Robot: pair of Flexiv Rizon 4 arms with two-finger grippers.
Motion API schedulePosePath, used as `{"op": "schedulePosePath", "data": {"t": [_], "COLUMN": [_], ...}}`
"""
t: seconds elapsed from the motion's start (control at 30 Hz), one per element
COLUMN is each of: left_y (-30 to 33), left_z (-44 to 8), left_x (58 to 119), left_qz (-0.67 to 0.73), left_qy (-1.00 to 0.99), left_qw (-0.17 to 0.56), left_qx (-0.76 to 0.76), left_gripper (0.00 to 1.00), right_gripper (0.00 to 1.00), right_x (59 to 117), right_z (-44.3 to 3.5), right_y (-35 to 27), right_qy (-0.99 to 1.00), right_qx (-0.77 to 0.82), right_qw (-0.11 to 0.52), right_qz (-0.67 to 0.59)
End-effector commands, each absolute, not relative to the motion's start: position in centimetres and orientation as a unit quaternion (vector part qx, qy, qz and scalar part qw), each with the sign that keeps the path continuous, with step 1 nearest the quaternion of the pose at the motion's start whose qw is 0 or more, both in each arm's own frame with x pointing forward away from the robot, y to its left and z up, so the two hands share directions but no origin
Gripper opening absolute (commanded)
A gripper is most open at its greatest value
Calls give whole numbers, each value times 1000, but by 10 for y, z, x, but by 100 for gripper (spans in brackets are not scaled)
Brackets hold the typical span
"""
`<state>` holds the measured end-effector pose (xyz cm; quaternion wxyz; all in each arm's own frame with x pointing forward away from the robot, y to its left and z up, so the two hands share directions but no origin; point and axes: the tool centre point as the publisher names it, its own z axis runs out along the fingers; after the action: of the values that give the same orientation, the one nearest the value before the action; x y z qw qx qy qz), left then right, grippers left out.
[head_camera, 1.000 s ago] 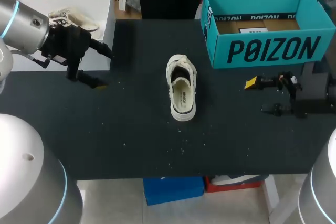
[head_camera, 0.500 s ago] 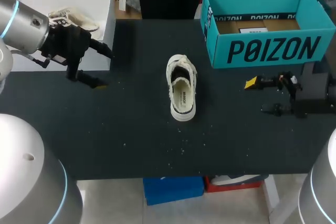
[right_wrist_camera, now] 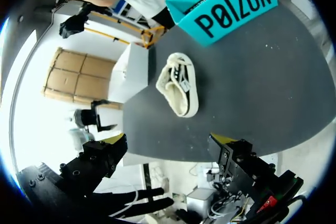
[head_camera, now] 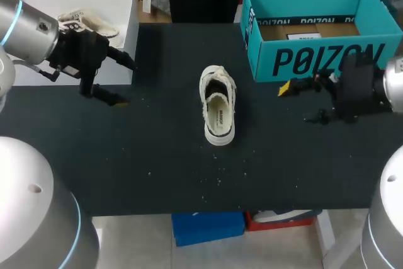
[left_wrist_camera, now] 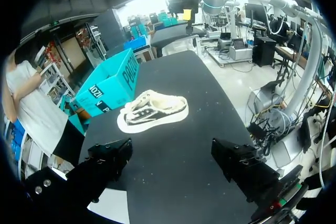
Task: Take the shoe out of the shoebox, open the shoe tongue, remove and reinsert the insole, then place the shoe into the shoebox
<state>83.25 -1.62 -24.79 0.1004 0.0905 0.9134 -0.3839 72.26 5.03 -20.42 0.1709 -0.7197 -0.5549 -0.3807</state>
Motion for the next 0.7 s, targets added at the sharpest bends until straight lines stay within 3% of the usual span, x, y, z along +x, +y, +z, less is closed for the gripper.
{"op": "schedulePosePath", "data": {"t": [0.03,0.23,0.7], "left_y": [-16,-16,-16], "left_z": [-249,-249,-249], "left_x": [832,832,832], "left_qz": [-384,-384,-384], "left_qy": [913,913,913], "left_qw": [103,103,103], "left_qx": [91,91,91], "left_gripper": [100,100,100], "right_gripper": [100,100,100], "right_x": [794,824,824], "right_z": [-207,-217,-217], "right_y": [96,112,112], "right_qy": [-606,-628,-628], "right_qx": [-743,-747,-747], "right_qw": [132,117,117], "right_qz": [-252,-187,-187]}}
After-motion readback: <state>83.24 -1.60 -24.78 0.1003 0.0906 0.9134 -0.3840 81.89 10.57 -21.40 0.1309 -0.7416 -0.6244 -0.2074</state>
